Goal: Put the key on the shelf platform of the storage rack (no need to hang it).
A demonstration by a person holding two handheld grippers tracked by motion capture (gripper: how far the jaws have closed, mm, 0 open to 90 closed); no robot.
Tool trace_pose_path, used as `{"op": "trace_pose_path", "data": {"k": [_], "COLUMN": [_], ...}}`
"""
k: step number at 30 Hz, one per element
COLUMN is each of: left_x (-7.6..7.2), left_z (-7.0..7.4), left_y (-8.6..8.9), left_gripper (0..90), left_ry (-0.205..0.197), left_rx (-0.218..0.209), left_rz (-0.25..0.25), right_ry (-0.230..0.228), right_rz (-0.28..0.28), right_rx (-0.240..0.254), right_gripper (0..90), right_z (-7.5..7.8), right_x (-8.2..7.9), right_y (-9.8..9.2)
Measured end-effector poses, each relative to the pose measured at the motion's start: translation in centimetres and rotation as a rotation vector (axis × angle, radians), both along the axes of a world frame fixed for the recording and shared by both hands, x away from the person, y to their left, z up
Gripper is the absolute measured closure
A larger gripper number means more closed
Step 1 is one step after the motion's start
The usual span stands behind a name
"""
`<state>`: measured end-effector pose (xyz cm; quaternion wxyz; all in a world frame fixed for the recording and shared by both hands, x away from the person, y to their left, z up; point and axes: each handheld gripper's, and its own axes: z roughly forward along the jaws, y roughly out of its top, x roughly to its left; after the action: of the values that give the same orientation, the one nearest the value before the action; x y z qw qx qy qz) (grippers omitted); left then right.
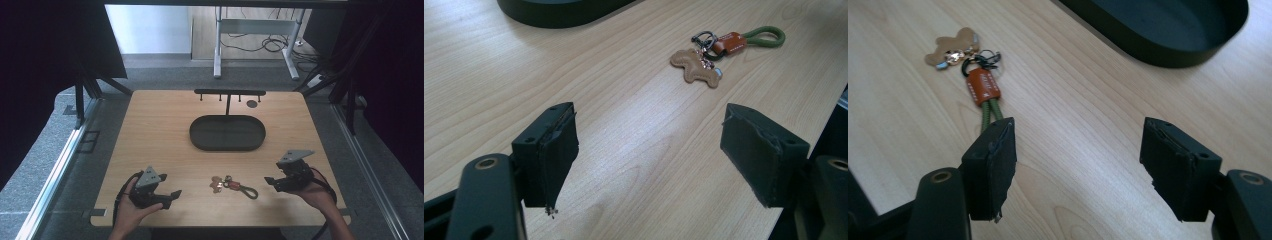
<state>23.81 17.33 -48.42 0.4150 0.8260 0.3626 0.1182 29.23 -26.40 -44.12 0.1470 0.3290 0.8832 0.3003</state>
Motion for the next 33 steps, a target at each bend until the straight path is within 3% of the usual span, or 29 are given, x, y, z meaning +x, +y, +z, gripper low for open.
{"op": "trace_pose_path", "data": {"k": [9,16,25,33], "left_x": [-0.2,0.0,-0.1,-0.3], "left_z": [0.2,0.2,0.2,0.7], "left_y": [-0.3,-0.2,-0.3,0.1], "left_gripper": [23.2,23.2,23.2,23.2], "left_ry": [-0.007,-0.006,-0.008,-0.021], "left_rx": [-0.001,0.0,-0.006,-0.016], "left_rz": [-0.013,-0.013,-0.013,-0.007], "right_ry": [0.03,0.053,0.077,0.126], "right_rz": [0.057,0.113,0.145,0.188], "right_rx": [-0.016,-0.044,-0.076,-0.14], "right_gripper": [32.4,35.3,36.8,39.5], "right_z": [1.4,1.2,0.9,-0.3], "right_x": [0.2,0.9,1.5,2.0], "right_y": [1.4,3.0,4.4,6.1]}}
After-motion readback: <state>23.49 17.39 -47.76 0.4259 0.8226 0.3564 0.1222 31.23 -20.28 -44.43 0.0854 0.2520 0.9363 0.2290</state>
